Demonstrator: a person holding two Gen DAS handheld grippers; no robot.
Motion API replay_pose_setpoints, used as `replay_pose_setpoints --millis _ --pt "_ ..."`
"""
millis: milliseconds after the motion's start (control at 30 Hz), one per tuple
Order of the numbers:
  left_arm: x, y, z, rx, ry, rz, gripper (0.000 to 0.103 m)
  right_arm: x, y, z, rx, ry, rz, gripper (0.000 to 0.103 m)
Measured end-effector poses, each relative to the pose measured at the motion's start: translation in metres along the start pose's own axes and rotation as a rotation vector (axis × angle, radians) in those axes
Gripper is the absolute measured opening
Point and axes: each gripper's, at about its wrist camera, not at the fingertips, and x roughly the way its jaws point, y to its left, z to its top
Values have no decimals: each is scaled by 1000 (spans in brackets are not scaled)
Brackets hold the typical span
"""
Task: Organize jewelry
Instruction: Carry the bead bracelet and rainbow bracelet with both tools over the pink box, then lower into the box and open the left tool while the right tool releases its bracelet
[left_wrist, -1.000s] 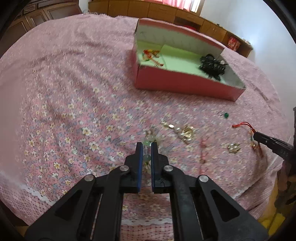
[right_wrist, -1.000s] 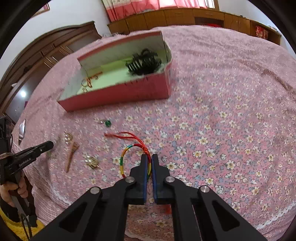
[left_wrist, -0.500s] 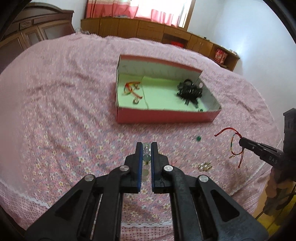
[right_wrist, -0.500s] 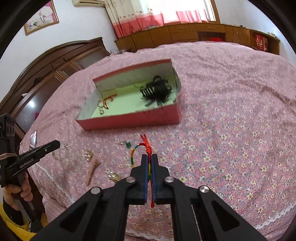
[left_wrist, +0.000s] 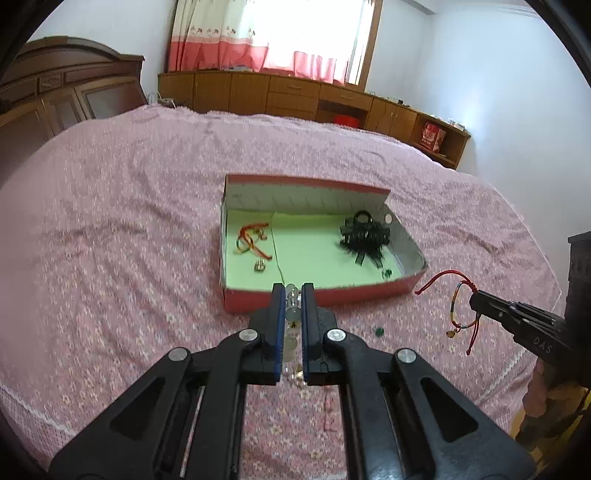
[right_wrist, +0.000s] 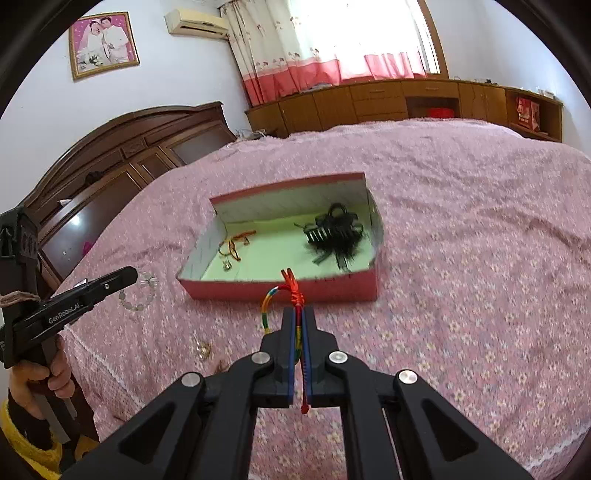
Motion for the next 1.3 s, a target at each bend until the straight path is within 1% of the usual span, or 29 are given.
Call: replay_pose_setpoints --millis 400,633,900,1067,1300 --pt "10 -5 31 17 -110 13 0 10 20 38 -44 -108 28 5" --pt "27 -6 48 25 -139 15 0 28 28 59 -66 -129 49 5" --pt "51 -3 52 3 -119 10 0 58 29 72 -50 -109 60 5" --pt "70 0 46 -7 -74 13 0 81 27 71 -47 -68 49 5" --pt "102 9 31 -32 10 32 0 118 16 64 -47 19 8 5"
